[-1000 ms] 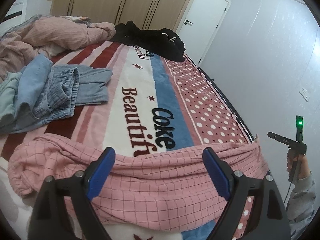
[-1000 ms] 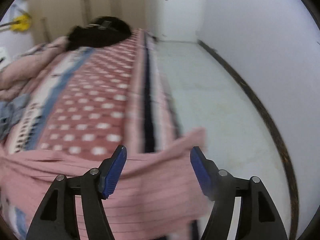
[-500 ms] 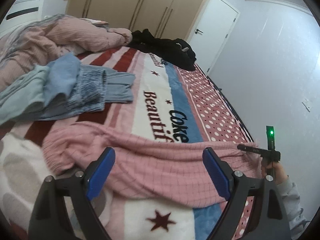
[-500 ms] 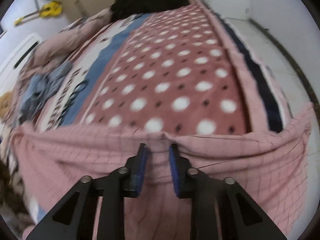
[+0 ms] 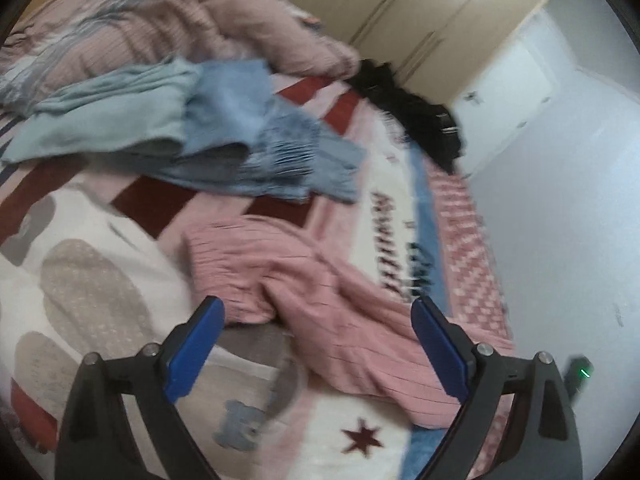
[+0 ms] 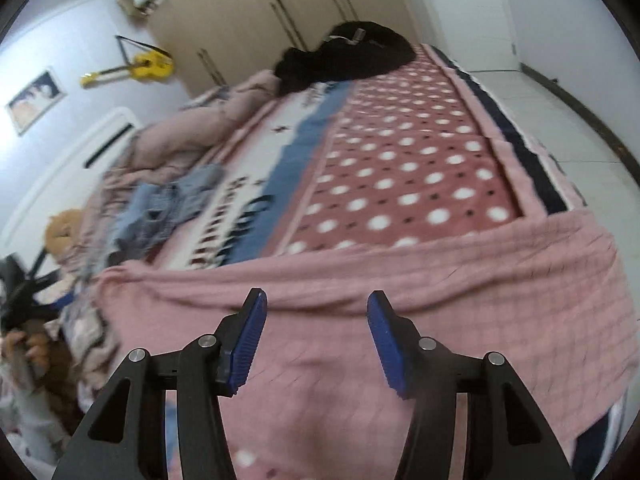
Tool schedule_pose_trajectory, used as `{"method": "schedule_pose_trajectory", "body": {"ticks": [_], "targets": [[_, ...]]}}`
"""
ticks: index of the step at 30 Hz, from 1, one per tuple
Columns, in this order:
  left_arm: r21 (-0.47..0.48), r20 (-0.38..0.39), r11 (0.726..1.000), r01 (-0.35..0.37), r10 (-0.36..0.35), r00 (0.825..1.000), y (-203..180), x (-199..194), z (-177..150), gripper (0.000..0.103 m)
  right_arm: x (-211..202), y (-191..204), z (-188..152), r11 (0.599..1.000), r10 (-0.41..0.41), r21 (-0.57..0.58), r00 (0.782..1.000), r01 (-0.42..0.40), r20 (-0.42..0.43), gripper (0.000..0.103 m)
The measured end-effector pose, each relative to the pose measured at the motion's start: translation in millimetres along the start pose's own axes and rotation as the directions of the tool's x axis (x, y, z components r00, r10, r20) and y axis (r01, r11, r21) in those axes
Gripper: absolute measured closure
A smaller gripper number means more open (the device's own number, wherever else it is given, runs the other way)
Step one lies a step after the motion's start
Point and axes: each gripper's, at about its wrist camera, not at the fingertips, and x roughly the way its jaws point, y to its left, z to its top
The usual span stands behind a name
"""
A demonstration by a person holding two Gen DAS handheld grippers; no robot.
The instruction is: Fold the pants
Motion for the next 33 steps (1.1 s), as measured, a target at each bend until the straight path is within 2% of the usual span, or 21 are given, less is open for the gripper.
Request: {"method": "schedule_pose_trajectory", "body": {"ticks": [1,4,7,8,9,10,11,12,13,14,16,17,19,20,21,23,24,29,33], "targets": [[-0.013,-0.018,1.0,-0.018,0.018,1.0,4.5,6.3,1.1,0.01,-3.7,4.1,-5.5,1.0,0.02,0.005,1.0,-0.02,0.004,0.055],[-0.049,-0.062,0.999,-0.004,0.001,0.998,16.9,23.3,4.0,0.01,-8.4,14.4,-19.5,0.998,0.065,0.008,0.998,-0.065,-0.002,0.055],[-0.019,-0.098,0.995,-0.102,0.099,0.99,22.1,44.5,12.7,0.011,-9.7,21.2,-26.6,0.997,0.078,0.005,0.997,-0.078,-0.01,0.054],[-0.039,-0.117,0.994,-0.098,0.092,0.989,26.3,52.5,16.3,0.011,-10.3,23.3,-27.9,0.997,0.081,0.002,0.997,-0.081,-0.012,0.053],[-0.067,-0.129,0.996,-0.058,0.049,0.99,29.7,57.2,18.5,0.015,-10.6,25.1,-28.2,0.997,0.078,-0.002,0.997,-0.078,-0.012,0.053],[-0.085,-0.133,0.996,-0.03,0.018,0.991,30.8,60.2,19.9,0.021,-10.6,25.5,-28.5,0.997,0.073,-0.002,0.997,-0.073,-0.012,0.053],[-0.097,-0.137,0.995,-0.003,-0.01,0.991,29.6,64.6,22.4,0.034,-10.7,26.2,-27.9,0.998,0.064,-0.005,0.998,-0.064,-0.01,0.053],[-0.086,-0.132,0.996,-0.007,-0.004,0.991,26.9,67.9,24.9,0.051,-10.8,26.2,-27.7,0.998,0.06,-0.004,0.998,-0.06,-0.008,0.053],[-0.075,-0.128,0.997,-0.011,0.001,0.992,24.6,69.1,27.0,0.062,-10.7,24.3,-27.3,0.998,0.061,-0.002,0.998,-0.061,-0.008,0.053],[-0.065,-0.126,0.998,0.001,-0.009,0.992,21.6,72.6,31.2,0.085,-9.9,23.7,-26.7,0.998,0.063,0.004,0.998,-0.063,-0.007,0.053],[-0.057,-0.098,0.998,0.011,-0.017,0.995,17.8,69.4,37.4,0.091,-6.5,24.7,-24.3,0.998,0.069,0.002,0.997,-0.069,-0.016,0.053],[-0.016,-0.058,1.0,0.022,-0.023,0.998,10.0,61.6,42.0,0.096,-4.4,25.9,-22.8,0.998,0.067,-0.003,0.997,-0.067,-0.022,0.053],[0.069,0.009,0.994,0.087,-0.088,0.996,-6.4,40.3,48.1,0.096,0.8,30.9,-18.6,0.998,0.059,-0.023,0.998,-0.06,-0.037,0.053],[0.096,0.035,0.99,0.099,-0.103,0.994,-11.7,30.1,51.1,0.096,4.5,35.6,-16.0,0.998,0.054,-0.041,0.997,-0.056,-0.045,0.053],[0.102,0.034,0.992,0.078,-0.082,0.996,-11.9,28.2,52.6,0.096,7.3,38.6,-14.3,0.997,0.055,-0.051,0.997,-0.057,-0.049,0.053],[0.122,0.001,0.993,0.0,0.0,1.0,-5.5,34.7,52.3,0.096,15.9,46.2,-11.4,0.995,0.073,-0.067,0.996,-0.077,-0.06,0.053],[0.128,-0.012,0.992,-0.006,0.008,1.0,-0.6,36.6,49.6,0.097,21.9,50.0,-10.3,0.993,0.087,-0.071,0.994,-0.092,-0.069,0.053],[0.114,-0.027,0.992,0.047,-0.044,0.999,25.1,18.9,34.6,0.097,50.5,67.1,-6.1,0.988,0.107,-0.094,0.987,-0.119,-0.12,0.053],[0.097,-0.074,0.995,0.035,-0.028,0.997,45.2,9.0,18.2,0.094,61.2,76.9,-7.3,0.986,0.114,-0.106,0.985,-0.128,-0.128,0.054]]}}
